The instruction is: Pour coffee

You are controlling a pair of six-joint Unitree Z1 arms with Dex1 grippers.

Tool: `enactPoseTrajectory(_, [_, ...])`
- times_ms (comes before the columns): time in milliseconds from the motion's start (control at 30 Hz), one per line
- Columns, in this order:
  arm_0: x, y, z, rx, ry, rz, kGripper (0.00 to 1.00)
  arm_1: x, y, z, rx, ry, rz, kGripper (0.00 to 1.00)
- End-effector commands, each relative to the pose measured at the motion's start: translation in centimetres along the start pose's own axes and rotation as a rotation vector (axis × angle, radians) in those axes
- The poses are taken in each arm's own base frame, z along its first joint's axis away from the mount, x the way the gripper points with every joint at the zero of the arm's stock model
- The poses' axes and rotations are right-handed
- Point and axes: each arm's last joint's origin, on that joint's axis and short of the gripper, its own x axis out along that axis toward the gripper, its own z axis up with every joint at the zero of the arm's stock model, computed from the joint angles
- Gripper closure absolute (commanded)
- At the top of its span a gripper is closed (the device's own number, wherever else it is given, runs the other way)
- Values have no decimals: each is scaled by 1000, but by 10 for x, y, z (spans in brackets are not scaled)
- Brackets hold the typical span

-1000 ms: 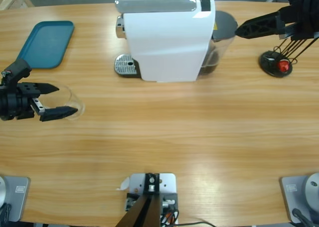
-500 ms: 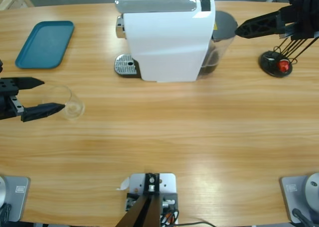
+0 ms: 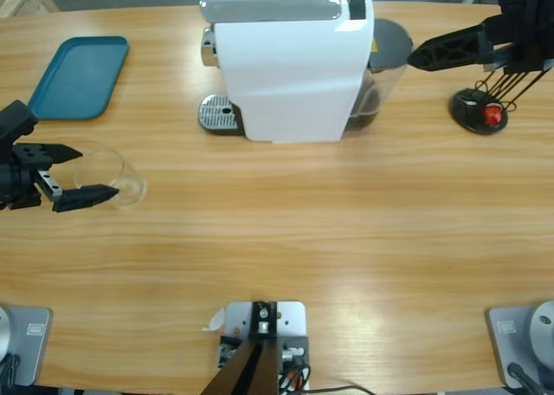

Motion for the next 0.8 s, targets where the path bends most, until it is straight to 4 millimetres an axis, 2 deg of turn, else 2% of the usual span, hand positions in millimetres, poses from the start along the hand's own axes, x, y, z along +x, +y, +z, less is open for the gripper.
enactPoseTrajectory(33, [17, 4, 8, -8, 64, -13, 13, 13, -4, -5, 1, 35, -6, 0])
enactPoseTrajectory(200, [20, 5, 9, -9, 71, -2, 36, 13, -4, -5, 0, 35, -6, 0])
enactPoseTrajectory(300, [21, 5, 9, -9, 71, -2, 11, 12, -4, -5, 0, 32, -7, 0])
enactPoseTrajectory(667, [25, 5, 9, -1, 88, -3, 11, 10, -5, -6, 1, 27, -13, 0])
enactPoseTrajectory(767, [28, 6, 10, 3, 95, -5, 38, 10, -5, -6, 1, 27, -14, 0])
enactPoseTrajectory(800, [30, 6, 10, 10, 102, -7, 88, 10, -5, -6, 1, 27, -14, 0])
